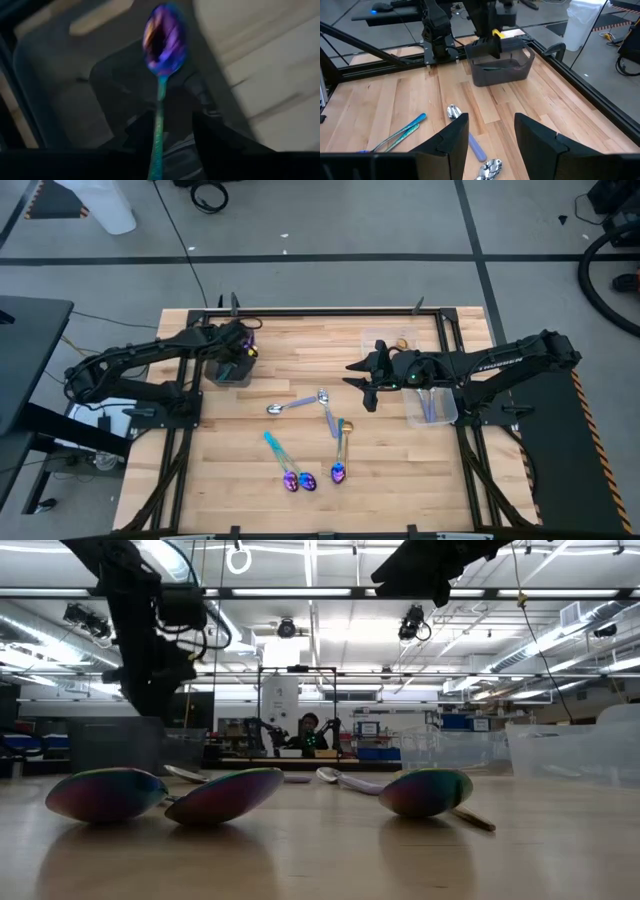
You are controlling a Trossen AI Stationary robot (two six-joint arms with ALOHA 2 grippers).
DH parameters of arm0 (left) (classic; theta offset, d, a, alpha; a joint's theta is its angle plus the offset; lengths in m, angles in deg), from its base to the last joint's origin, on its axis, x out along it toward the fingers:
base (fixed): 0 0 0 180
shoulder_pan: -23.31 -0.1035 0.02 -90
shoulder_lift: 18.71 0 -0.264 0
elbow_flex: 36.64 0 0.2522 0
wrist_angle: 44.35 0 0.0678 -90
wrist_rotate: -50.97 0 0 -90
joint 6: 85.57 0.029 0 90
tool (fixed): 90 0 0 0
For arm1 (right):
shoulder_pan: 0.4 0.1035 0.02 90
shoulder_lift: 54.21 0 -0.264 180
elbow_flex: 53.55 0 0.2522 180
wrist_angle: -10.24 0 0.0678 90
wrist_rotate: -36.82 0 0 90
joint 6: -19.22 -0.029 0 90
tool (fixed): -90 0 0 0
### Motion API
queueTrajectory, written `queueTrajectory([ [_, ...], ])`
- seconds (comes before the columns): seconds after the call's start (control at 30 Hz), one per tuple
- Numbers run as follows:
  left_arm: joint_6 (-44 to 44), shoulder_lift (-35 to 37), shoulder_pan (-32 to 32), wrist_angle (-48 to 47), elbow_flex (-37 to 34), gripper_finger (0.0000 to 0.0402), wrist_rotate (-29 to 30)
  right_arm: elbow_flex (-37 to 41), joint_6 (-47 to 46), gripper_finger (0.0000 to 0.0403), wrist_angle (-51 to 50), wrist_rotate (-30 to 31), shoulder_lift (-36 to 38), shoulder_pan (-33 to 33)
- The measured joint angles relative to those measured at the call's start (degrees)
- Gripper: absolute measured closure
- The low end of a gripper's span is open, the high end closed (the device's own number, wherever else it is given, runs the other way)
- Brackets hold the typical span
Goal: Sort silverware by color (type)
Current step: Put the blue spoon into the black bin
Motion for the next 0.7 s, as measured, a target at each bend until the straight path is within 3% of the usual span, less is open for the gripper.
queueTrajectory([
  [0.7, -10.5, 0.1, 20.7, 2.0, 2.9, 0.0257, 4.1, 0.0, -0.1, 0.0234, 0.4, 0.0, 0.0, 0.0],
])
